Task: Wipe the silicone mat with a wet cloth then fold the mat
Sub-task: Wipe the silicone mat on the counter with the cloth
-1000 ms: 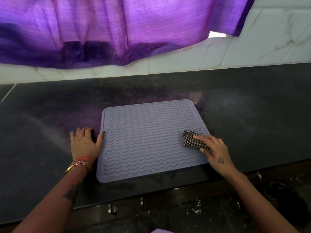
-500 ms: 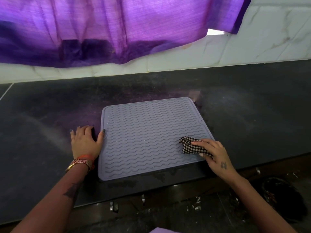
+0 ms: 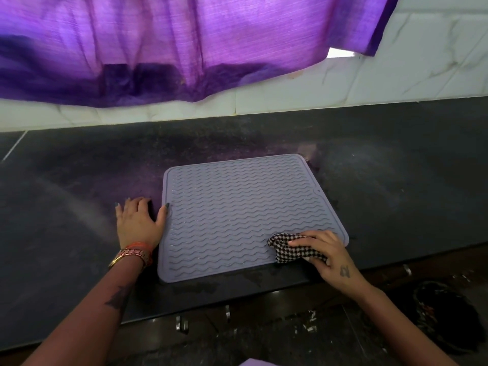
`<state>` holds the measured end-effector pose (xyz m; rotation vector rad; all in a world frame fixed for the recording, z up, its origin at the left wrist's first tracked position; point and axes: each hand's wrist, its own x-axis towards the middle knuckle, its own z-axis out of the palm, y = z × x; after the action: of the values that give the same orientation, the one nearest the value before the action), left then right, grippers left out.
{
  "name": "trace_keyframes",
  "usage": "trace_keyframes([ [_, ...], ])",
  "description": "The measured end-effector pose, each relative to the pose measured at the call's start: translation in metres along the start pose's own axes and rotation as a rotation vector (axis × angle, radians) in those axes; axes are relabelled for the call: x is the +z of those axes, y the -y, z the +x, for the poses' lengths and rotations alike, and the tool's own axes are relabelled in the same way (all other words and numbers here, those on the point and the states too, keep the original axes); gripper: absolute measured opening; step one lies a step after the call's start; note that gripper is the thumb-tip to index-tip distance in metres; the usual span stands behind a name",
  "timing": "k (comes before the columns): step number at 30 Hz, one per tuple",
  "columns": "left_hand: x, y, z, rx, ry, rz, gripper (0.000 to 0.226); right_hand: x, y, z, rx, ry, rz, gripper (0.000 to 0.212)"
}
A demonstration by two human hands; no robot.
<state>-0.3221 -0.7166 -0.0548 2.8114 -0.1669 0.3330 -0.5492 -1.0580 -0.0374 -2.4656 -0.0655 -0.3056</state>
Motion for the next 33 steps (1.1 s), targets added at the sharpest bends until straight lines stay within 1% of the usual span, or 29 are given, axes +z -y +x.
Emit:
trace_keyframes([
  [4, -0.002, -0.001, 0.000, 0.001, 0.012, 0.009, 0.068, 0.008, 0.005, 0.000, -0.050, -0.018, -0.075, 0.056],
  [8, -0.002, -0.001, 0.000, 0.002, 0.014, 0.013, 0.067, 0.011, 0.010, 0.004, -0.059, -0.027, -0.083, 0.054],
  [12, -0.002, -0.001, -0.001, 0.005, 0.011, 0.011, 0.059, 0.030, 0.023, 0.003, -0.072, -0.052, -0.179, 0.053],
  [15, -0.001, -0.001, -0.001, 0.008, 0.009, 0.009, 0.052, 0.028, 0.020, 0.005, -0.065, -0.048, -0.160, 0.053],
  [17, -0.001, -0.001, 0.000, 0.007, 0.011, 0.008, 0.055, 0.029, 0.025, 0.009, -0.076, -0.019, -0.141, 0.048],
  [20, -0.002, -0.001, 0.000, 0.009, 0.015, 0.013, 0.055, 0.041, 0.037, 0.009, -0.109, -0.007, -0.190, 0.042],
  [24, 0.000, 0.000, 0.000, 0.008, 0.001, 0.002, 0.060, 0.041, 0.038, 0.012, -0.092, 0.001, -0.183, 0.048],
  [28, 0.000, -0.001, 0.000, -0.001, 0.002, 0.004, 0.063, 0.058, 0.059, 0.014, -0.124, 0.013, -0.201, 0.040],
  [33, 0.002, 0.000, 0.000, -0.001, -0.008, -0.007, 0.062, 0.061, 0.064, 0.018, -0.100, -0.002, -0.156, 0.043],
])
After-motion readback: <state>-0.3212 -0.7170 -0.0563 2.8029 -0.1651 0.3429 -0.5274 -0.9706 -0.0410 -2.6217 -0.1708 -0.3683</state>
